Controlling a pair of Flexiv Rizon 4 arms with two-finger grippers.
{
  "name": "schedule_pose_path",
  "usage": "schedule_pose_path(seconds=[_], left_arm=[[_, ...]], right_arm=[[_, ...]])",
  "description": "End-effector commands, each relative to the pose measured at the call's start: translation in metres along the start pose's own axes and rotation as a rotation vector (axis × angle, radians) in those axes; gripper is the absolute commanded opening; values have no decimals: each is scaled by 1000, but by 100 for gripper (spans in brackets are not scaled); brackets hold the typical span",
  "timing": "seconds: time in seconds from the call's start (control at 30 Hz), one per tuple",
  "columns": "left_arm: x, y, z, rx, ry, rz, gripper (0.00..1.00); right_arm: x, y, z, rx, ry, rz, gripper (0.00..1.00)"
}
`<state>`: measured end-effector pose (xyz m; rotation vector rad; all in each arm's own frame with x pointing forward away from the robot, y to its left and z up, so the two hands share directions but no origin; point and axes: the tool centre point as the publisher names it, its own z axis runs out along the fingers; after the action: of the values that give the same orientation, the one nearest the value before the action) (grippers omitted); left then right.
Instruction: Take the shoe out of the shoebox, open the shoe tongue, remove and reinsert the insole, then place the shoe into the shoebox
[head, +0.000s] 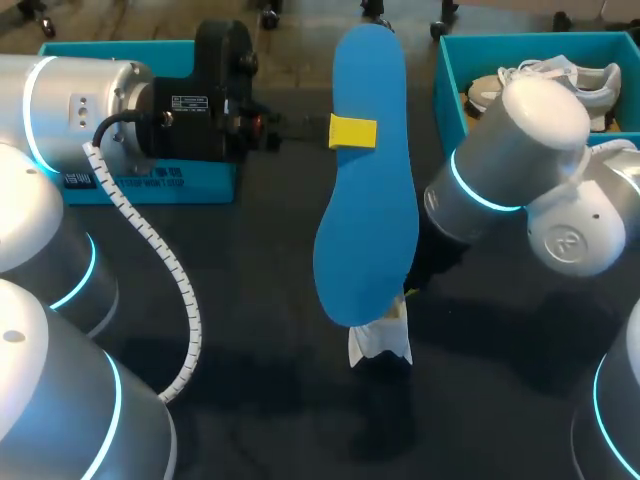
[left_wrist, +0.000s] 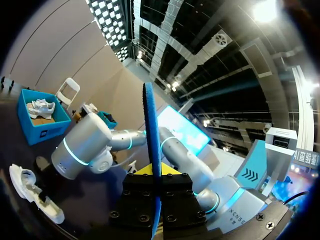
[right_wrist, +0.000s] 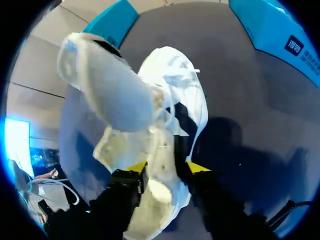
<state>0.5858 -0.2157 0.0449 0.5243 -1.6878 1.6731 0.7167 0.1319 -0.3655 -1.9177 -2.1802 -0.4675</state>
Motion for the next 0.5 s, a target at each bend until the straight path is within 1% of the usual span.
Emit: schedule_pose_path(seconds=[0.03,0.13,0.27,0.33,0.4,0.5], left_arm=[[-1,-1,1,-3,0,0,0],[-1,-1,1,-3,0,0,0],[-1,-1,1,-3,0,0,0],[-1,-1,1,-3,0,0,0],[-1,-1,1,-3,0,0,0],[-1,-1,1,-3,0,0,0]], right_arm=[[4,-3,-24,-10,44,25,100],[8,-2,-40,-44,126,53,100],[13,-2,-56,-47,202,60,100],[16,-2,-68,-43,273,66,100],[19,-1,-77,-58,312,78,100],[19,-1,-77,-58,312,78,100]])
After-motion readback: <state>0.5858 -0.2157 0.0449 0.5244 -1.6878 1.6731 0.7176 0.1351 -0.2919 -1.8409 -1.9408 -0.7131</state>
